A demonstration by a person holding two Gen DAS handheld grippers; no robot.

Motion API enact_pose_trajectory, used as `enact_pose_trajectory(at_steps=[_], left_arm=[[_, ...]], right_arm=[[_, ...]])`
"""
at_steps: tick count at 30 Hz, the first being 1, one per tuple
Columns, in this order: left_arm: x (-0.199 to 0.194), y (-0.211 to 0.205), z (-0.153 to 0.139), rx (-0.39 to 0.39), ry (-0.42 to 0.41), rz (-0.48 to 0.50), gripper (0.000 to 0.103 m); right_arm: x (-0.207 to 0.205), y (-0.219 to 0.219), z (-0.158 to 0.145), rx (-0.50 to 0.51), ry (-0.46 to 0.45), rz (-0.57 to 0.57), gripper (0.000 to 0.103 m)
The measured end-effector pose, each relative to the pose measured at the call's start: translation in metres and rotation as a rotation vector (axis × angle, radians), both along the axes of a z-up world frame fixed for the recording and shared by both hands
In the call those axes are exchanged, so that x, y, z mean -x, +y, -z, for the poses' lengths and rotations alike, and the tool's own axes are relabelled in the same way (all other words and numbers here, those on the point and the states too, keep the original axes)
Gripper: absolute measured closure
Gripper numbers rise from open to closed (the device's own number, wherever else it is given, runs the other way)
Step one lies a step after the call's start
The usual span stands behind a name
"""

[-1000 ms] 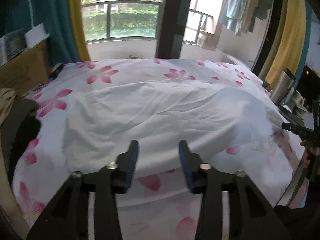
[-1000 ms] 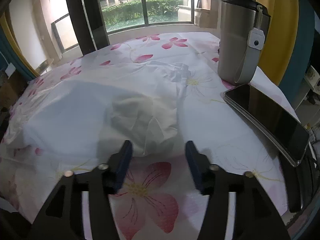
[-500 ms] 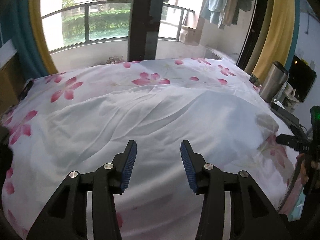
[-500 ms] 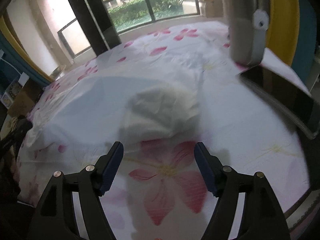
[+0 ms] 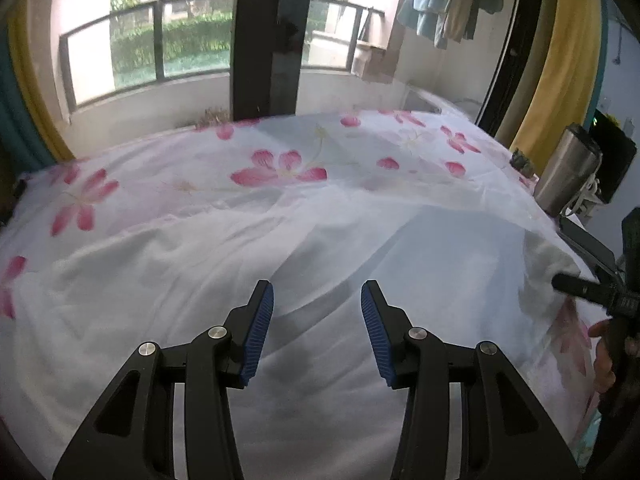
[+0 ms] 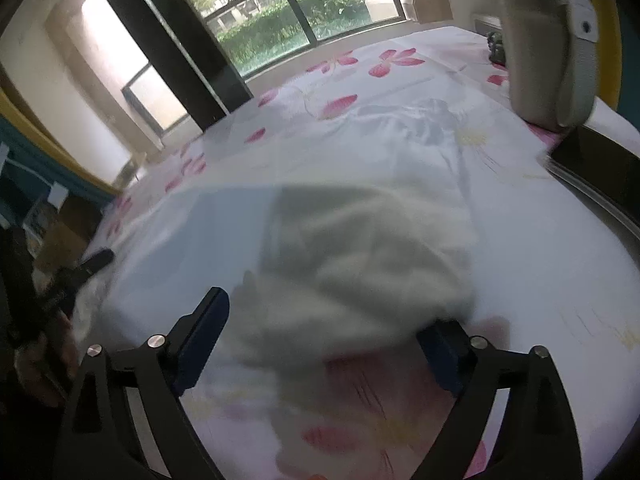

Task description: Fold large clothes

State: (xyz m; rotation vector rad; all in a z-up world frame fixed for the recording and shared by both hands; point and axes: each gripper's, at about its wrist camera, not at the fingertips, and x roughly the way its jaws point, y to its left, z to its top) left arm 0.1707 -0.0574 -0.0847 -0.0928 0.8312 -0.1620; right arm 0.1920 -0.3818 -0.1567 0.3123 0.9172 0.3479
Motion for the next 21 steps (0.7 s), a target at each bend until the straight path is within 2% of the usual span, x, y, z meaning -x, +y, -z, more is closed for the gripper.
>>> enact_pose_trajectory(at_steps=[3, 7, 13, 14, 15, 17, 18, 19, 21], left_arm=[[-0.010, -0.001, 0.018, 0.007, 0.059, -0.001, 0.055], [-0.010, -0.002, 0.022, -0.003, 0.047, 0.003, 0.055], [-0.006, -0.010, 0.026, -0.039, 0.018, -0.016, 0.054], [-0.007, -0.011, 0.026, -0.040, 0.019, -0.021, 0.054], [-0.007, -0.011, 0.026, -0.037, 0.019, -0.024, 0.054], [-0.008, -0.011, 0.026, -0.028, 0.020, -0.026, 0.054], [-0.008, -0.010, 0.026, -0.025, 0.020, -0.025, 0.054], [-0.008, -0.010, 0.026, -0.021, 0.020, -0.024, 0.054], [-0.008, -0.010, 0.026, -0.022, 0.020, -0.019, 0.054]], right_arm=[[-0.013, 0.002, 0.001, -0.062, -0.013, 0.014, 0.010], [-0.032, 0.014, 0.003, -0.157, -0.032, -0.008, 0.010], [-0.051, 0.047, 0.006, -0.233, -0.053, -0.104, 0.012], [-0.053, 0.053, 0.007, -0.233, -0.046, -0.123, 0.024], [-0.054, 0.060, 0.008, -0.225, -0.042, -0.140, 0.043], [-0.057, 0.069, 0.011, -0.202, -0.033, -0.148, 0.052], [-0.057, 0.071, 0.011, -0.202, -0.037, -0.150, 0.069], [-0.057, 0.073, 0.009, -0.190, -0.044, -0.150, 0.080], [-0.057, 0.073, 0.006, -0.185, -0.055, -0.155, 0.084]])
